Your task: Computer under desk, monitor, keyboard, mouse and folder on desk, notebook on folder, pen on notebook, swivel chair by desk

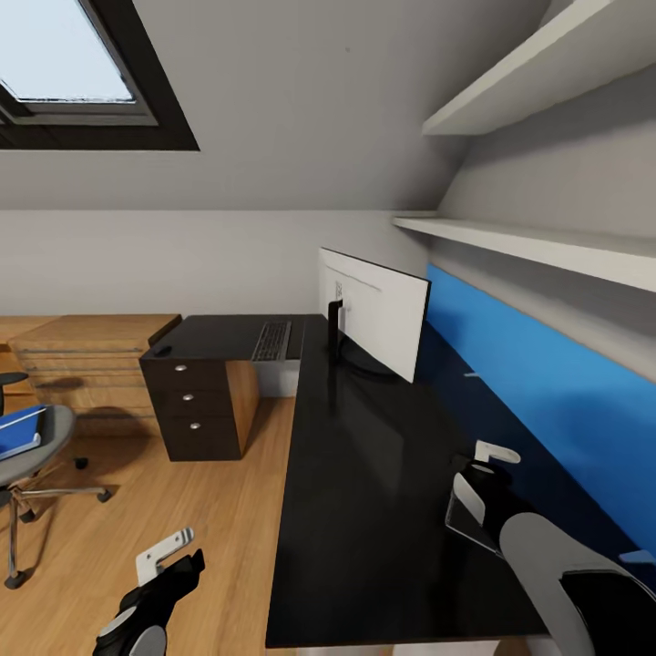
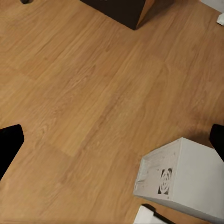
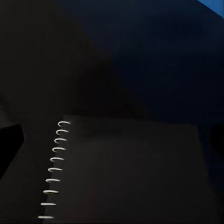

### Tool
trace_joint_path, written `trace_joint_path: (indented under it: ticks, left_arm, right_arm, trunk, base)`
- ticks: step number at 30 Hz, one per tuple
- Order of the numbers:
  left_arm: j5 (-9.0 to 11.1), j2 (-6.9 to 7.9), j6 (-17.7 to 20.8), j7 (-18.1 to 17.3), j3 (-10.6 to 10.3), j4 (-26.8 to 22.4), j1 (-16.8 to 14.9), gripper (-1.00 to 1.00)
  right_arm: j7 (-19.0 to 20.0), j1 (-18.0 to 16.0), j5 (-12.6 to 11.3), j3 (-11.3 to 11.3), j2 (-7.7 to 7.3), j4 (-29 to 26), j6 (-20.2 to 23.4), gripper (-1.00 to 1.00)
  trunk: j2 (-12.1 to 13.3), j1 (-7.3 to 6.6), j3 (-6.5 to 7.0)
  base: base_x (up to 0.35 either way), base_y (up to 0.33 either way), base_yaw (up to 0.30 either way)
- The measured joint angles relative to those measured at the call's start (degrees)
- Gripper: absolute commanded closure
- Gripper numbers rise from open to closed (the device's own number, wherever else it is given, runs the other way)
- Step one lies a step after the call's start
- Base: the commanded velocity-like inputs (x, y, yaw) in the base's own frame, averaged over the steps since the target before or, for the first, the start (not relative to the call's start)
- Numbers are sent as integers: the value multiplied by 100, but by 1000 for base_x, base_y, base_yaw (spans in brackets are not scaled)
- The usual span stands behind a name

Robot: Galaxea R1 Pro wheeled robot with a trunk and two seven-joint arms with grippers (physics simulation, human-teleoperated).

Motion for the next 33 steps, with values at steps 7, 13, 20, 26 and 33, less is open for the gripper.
trace_joint_path:
  ticks: [7, 13, 20, 26, 33]
  left_arm:
    - [-1, -12, 0, 4, 38, -13, 1, -100]
    - [-5, -23, 0, 5, 40, -79, 0, -100]
    - [-6, -26, 0, 5, 36, -86, 0, -100]
    - [-6, -26, -3, 5, 46, -86, 0, -100]
    - [-6, -26, -8, 5, 48, -86, 1, -100]
  right_arm:
    - [5, 0, 4, 2, -12, 215, 0, -100]
    - [5, 0, 5, 2, -8, 229, 0, -100]
    - [-3, -5, 57, 27, -4, 178, 3, -100]
    - [2, -5, 98, 104, -3, 195, 1, -100]
    - [10, -3, 58, 127, -2, 224, 0, -100]
  trunk:
    - [-281, 154, -126]
    - [-522, 286, -233]
    - [-725, 396, -323]
    - [-724, 396, -322]
    - [-724, 396, -323]
  base:
    - [0, 0, 0]
    - [0, 0, 0]
    - [0, 0, 0]
    - [0, 0, 0]
    - [0, 0, 0]
